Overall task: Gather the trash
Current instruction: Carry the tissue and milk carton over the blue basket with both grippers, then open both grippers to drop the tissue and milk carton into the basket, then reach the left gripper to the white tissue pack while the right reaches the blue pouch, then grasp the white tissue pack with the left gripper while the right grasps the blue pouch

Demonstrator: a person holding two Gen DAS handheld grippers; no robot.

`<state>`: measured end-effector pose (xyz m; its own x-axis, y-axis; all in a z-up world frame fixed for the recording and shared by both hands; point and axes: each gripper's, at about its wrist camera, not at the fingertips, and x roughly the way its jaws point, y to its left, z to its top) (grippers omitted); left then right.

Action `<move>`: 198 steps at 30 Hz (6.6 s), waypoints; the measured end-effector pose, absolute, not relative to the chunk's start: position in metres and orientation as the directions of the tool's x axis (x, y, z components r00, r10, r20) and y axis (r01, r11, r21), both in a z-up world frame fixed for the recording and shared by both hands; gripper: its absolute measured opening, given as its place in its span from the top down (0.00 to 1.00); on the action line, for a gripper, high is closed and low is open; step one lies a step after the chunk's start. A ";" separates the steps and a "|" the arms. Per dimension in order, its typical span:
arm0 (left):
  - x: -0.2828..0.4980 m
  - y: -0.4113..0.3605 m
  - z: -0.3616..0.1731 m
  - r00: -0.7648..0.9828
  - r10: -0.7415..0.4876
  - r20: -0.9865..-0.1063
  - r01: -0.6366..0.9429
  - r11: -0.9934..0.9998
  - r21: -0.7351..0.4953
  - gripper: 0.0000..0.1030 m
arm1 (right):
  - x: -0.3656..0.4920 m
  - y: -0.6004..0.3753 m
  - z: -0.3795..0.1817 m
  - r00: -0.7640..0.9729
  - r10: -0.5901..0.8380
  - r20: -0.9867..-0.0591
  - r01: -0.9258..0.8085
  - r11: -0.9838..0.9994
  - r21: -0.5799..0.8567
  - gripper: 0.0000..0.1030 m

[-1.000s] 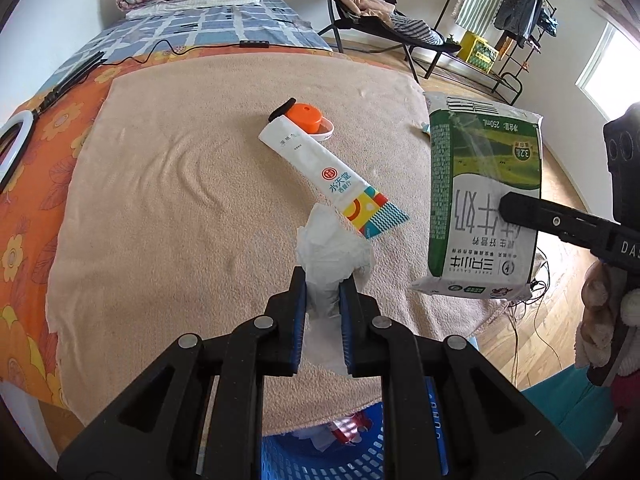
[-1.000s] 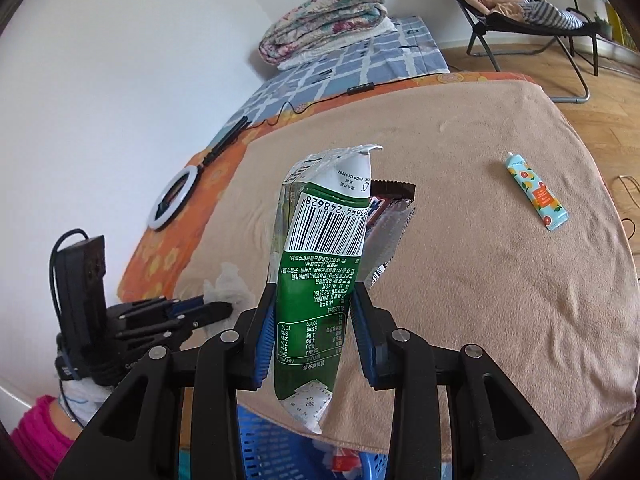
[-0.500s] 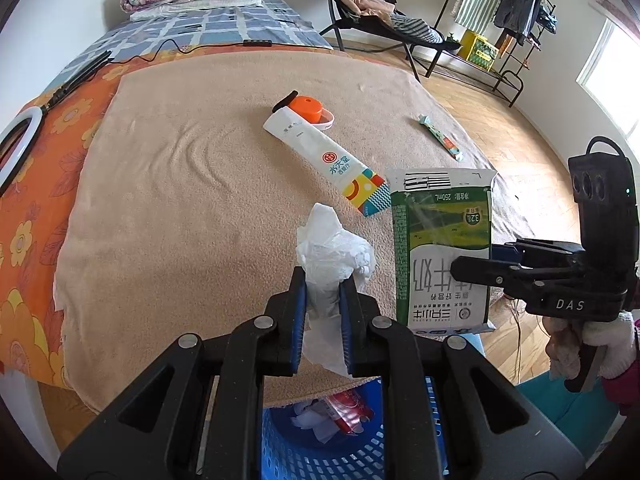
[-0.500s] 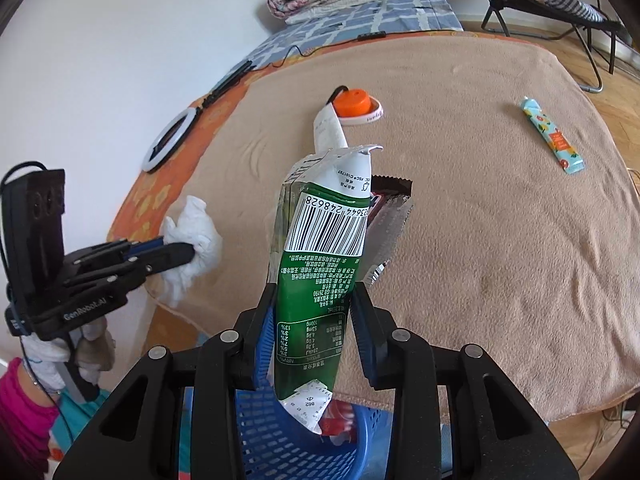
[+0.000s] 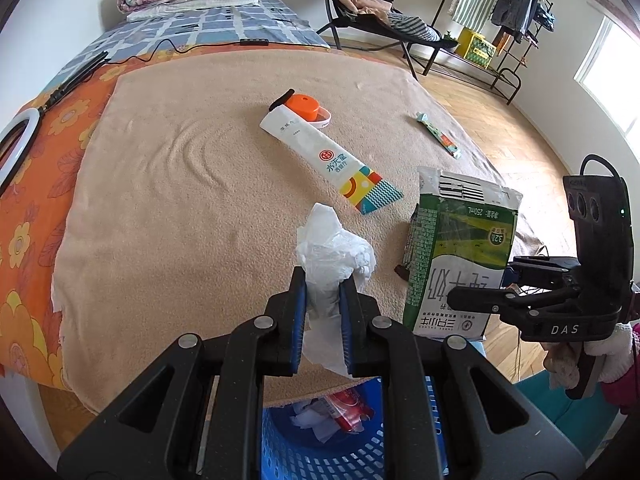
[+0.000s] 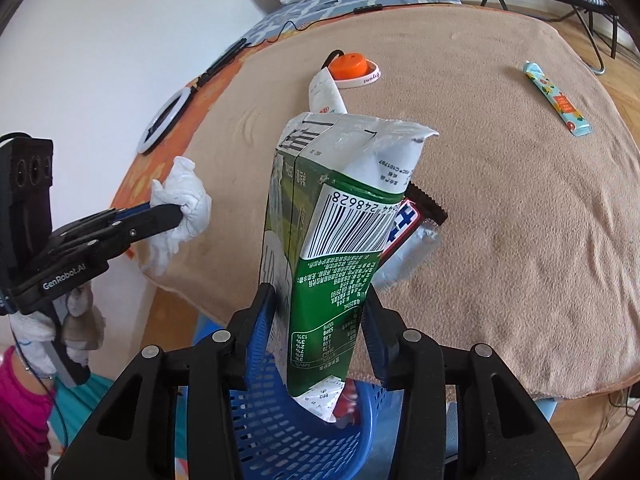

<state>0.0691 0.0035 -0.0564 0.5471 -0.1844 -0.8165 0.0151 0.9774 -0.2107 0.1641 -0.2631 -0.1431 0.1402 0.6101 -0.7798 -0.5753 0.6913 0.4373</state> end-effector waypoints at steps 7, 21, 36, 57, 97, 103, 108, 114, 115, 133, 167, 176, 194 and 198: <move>0.068 0.004 -0.057 0.545 -0.186 -0.818 0.014 0.977 -0.213 0.87 | 0.157 -0.268 -0.142 0.137 0.625 -0.769 -0.580 0.680 0.449 0.63; 0.019 -0.004 -0.064 0.504 -0.225 -0.834 0.036 0.970 -0.240 0.87 | 0.127 -0.276 -0.126 0.082 0.663 -0.744 -0.598 0.630 0.495 0.68; -0.027 -0.014 -0.100 0.422 -0.234 -0.876 0.022 0.969 -0.248 0.87 | 0.079 -0.282 -0.144 0.044 0.611 -0.791 -0.648 0.620 0.443 0.68; -0.042 -0.016 -0.122 0.380 -0.218 -0.899 0.003 0.972 -0.234 0.64 | 0.056 -0.258 -0.174 0.044 0.522 -0.852 -0.675 0.644 0.360 0.66; 0.014 -0.024 -0.083 0.465 -0.220 -0.858 -0.020 0.966 -0.259 0.40 | 0.088 -0.281 -0.149 0.282 0.382 -0.880 -0.637 0.760 0.125 0.33; 0.039 -0.030 -0.071 0.480 -0.241 -0.843 -0.033 0.956 -0.291 0.40 | 0.110 -0.294 -0.135 0.322 0.385 -0.865 -0.616 0.779 0.117 0.33; 0.065 -0.035 -0.062 0.491 -0.234 -0.839 -0.039 0.956 -0.290 0.40 | 0.142 -0.310 -0.124 0.332 0.413 -0.848 -0.570 0.804 0.168 0.33; 0.099 -0.035 -0.054 0.511 -0.231 -0.828 -0.057 0.952 -0.301 0.40 | 0.180 -0.328 -0.107 0.406 0.429 -0.807 -0.524 0.833 0.179 0.33; 0.104 -0.034 -0.054 0.512 -0.234 -0.827 -0.066 0.949 -0.309 0.40 | 0.186 -0.331 -0.105 0.417 0.432 -0.799 -0.515 0.837 0.184 0.33; 0.188 -0.012 -0.075 0.498 -0.235 -0.834 -0.206 0.903 -0.377 0.39 | 0.309 -0.344 -0.102 0.488 0.387 -0.783 -0.436 0.885 0.166 0.33; 0.239 -0.010 -0.122 0.446 -0.133 -0.885 -0.272 0.922 -0.275 0.56 | 0.409 -0.324 -0.175 0.426 0.301 -0.853 -0.396 0.910 0.123 0.39; 0.236 -0.009 -0.119 0.451 -0.133 -0.882 -0.278 0.919 -0.280 0.68 | 0.405 -0.324 -0.173 0.426 0.320 -0.846 -0.411 0.902 0.134 0.67; 0.215 0.013 -0.093 0.500 -0.125 -0.857 -0.290 0.908 -0.302 0.81 | 0.384 -0.318 -0.147 0.470 0.346 -0.812 -0.443 0.888 0.122 0.67; 0.207 0.015 -0.082 0.515 -0.129 -0.847 -0.287 0.905 -0.313 0.81 | 0.376 -0.317 -0.136 0.477 0.364 -0.800 -0.449 0.883 0.134 0.67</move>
